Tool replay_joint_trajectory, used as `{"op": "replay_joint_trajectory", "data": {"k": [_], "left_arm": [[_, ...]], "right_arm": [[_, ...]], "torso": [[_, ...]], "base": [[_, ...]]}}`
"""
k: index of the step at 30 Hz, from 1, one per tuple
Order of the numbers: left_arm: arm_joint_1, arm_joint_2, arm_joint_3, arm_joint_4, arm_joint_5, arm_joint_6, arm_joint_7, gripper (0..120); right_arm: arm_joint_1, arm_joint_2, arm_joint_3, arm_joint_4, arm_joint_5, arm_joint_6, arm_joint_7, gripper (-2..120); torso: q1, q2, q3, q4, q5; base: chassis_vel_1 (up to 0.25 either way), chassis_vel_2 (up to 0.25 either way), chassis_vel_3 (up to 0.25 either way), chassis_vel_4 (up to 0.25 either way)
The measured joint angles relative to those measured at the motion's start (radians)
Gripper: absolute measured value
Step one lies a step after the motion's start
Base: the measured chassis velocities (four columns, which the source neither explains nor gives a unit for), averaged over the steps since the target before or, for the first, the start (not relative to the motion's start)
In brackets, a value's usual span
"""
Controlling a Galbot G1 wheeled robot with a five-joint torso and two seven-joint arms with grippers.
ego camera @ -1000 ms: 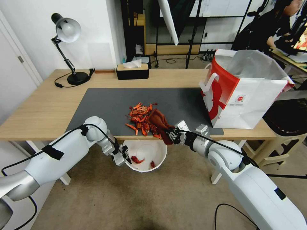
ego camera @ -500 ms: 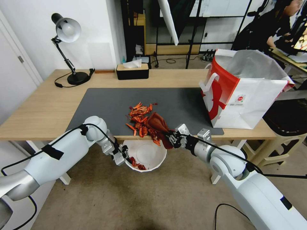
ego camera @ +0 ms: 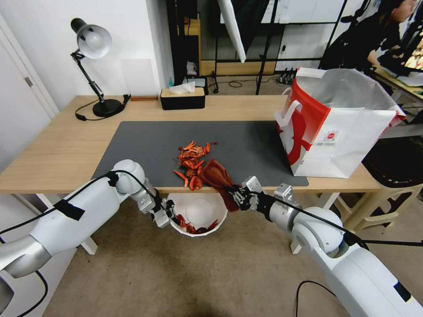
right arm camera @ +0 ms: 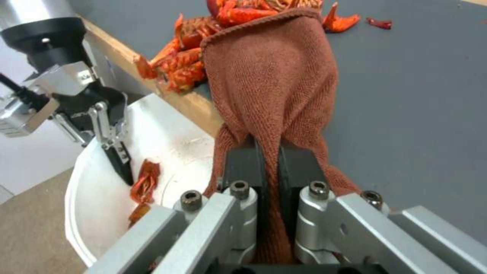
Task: Sweep shrimp from table into container with towel, then put container into takeout bag.
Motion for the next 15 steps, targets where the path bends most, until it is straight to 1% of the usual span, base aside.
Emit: {"op": "replay_joint_trajectory", "data": {"k": [9,15], "left_arm": [[0.002,0.002,-0.004,0.0,-0.001,-0.001,-0.002,0],[0.0,0.003,-0.007,0.003,-0.002,-0.004,-0.003,0]], "right_arm": [[-0.041,-0.004,0.01,0.025,-0.023,0.012,-0.02,2],[-0.082,-0.022,0.027,0.05,-0.038,0.021,-0.034,2]], "torso": [[0.0,0.0,0.0,0.0,0.0],[0.0,0.0,0.0,0.0,0.0]], "base": [[0.0,0.0,0.0,0.0],[0.0,0.0,0.0,0.0]]}}
